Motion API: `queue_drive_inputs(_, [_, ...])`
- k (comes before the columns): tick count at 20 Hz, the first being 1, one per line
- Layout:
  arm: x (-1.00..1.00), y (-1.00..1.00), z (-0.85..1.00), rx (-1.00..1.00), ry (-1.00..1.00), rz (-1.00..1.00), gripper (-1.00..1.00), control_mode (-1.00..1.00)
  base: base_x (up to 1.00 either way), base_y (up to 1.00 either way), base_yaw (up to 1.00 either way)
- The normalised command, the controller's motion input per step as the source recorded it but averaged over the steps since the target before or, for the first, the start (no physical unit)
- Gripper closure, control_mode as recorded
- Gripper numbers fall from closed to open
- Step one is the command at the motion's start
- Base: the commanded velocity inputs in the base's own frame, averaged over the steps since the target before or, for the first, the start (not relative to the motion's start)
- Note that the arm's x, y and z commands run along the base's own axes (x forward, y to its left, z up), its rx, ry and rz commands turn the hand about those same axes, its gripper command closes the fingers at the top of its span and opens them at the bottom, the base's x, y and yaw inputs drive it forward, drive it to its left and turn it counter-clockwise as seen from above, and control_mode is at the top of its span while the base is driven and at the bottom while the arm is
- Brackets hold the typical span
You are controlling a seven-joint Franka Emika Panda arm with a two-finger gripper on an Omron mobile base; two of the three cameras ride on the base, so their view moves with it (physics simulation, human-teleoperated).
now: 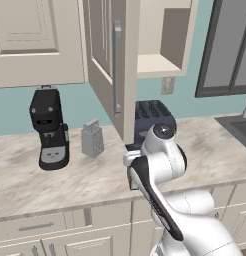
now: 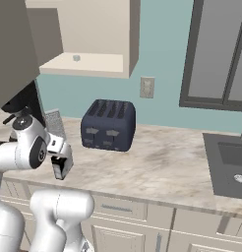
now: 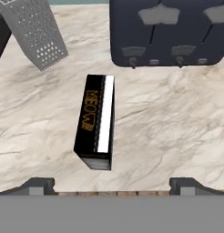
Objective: Pick the cereal and boxed food from the counter and place them in the cabinets closest to them.
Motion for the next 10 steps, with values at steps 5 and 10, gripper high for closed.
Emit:
queue_drive_inputs(5, [0.31,0.07,-0.24,0.0,0.0,-0.02,-1.0,-1.0,0.0,0.0,0.0])
queue_drive_inputs(10, [0.24,0.05,-0.23,0.0,0.01,-0.02,-1.0,-1.0,0.0,0.0,0.0])
